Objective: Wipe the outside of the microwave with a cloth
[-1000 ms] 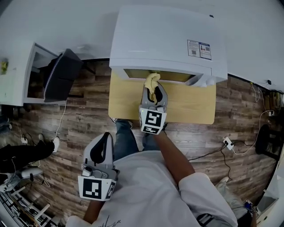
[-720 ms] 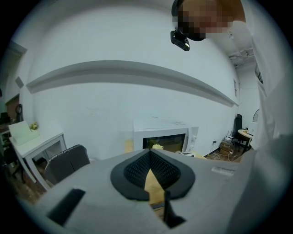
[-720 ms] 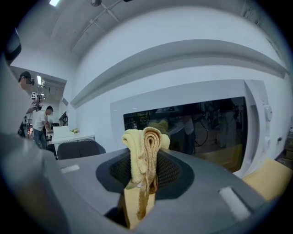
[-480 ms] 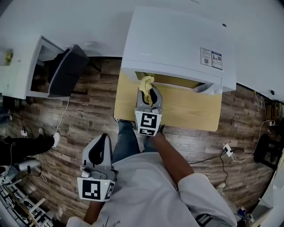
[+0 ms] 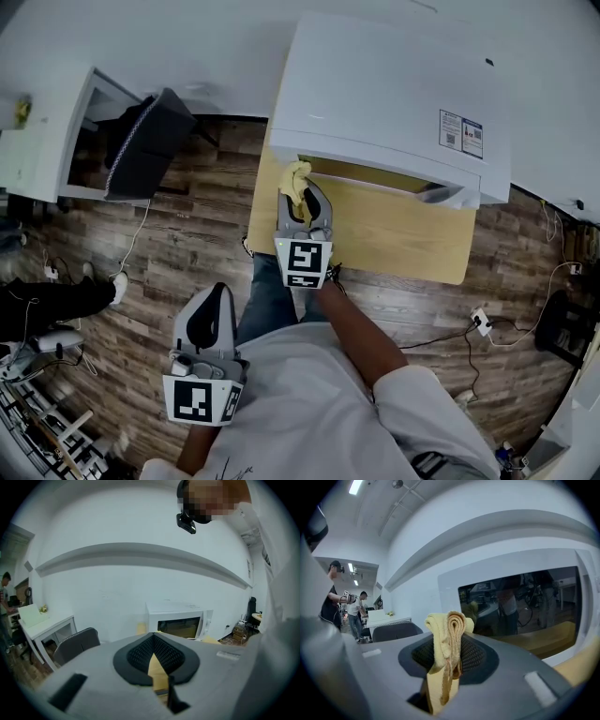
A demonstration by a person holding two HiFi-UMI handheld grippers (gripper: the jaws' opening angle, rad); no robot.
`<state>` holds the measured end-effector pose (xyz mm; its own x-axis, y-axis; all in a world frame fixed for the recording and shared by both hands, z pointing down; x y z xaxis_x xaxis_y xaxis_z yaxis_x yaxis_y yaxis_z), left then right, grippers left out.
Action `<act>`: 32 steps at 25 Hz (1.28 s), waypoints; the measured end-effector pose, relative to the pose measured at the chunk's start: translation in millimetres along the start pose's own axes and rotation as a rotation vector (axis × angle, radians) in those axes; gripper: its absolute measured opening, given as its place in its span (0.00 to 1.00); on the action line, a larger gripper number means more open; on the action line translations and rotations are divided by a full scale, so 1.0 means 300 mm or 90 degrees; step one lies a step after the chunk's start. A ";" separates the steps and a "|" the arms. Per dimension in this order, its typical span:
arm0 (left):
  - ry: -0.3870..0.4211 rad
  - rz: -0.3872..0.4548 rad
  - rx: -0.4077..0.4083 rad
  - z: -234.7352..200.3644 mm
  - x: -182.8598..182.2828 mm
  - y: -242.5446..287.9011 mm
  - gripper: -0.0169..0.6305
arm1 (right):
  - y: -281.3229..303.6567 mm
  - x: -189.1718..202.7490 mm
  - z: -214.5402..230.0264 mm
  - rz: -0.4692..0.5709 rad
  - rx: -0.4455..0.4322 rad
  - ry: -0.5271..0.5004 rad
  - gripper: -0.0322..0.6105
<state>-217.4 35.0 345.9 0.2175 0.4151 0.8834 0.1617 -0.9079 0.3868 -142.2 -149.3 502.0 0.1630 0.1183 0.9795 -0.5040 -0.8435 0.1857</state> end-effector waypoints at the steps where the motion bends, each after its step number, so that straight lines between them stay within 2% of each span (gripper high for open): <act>1: -0.001 0.000 -0.002 -0.005 -0.002 0.000 0.01 | 0.007 -0.002 -0.012 0.000 -0.004 0.001 0.24; 10: -0.002 0.001 -0.012 -0.023 -0.009 0.001 0.01 | 0.048 -0.011 -0.112 -0.004 -0.067 -0.007 0.24; 16: 0.001 0.003 0.003 0.011 -0.015 0.028 0.01 | -0.020 -0.021 -0.118 0.006 -0.099 -0.020 0.24; 20: 0.006 0.003 0.024 0.063 -0.014 0.053 0.01 | -0.076 0.011 -0.031 -0.006 -0.074 -0.017 0.24; 27: 0.020 -0.002 0.067 0.173 -0.004 0.107 0.01 | -0.195 0.073 0.216 -0.028 0.005 -0.012 0.24; 32: 0.068 -0.008 0.119 0.293 0.005 0.154 0.01 | -0.316 0.096 0.405 -0.034 0.070 -0.012 0.24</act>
<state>-125.0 -1.3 341.7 0.1134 0.4092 0.9054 0.3420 -0.8717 0.3511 13.4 -129.6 503.2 0.2040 0.1552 0.9666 -0.3987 -0.8886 0.2269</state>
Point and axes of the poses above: the fingertips, and each gripper's own axes: y forward along the fingers, z to its right, x out of its underside, the point moved 4 cm from there along -y, backward along the fingers, and after that the axes turned 13 degrees about -y, right-handed, at the moved point
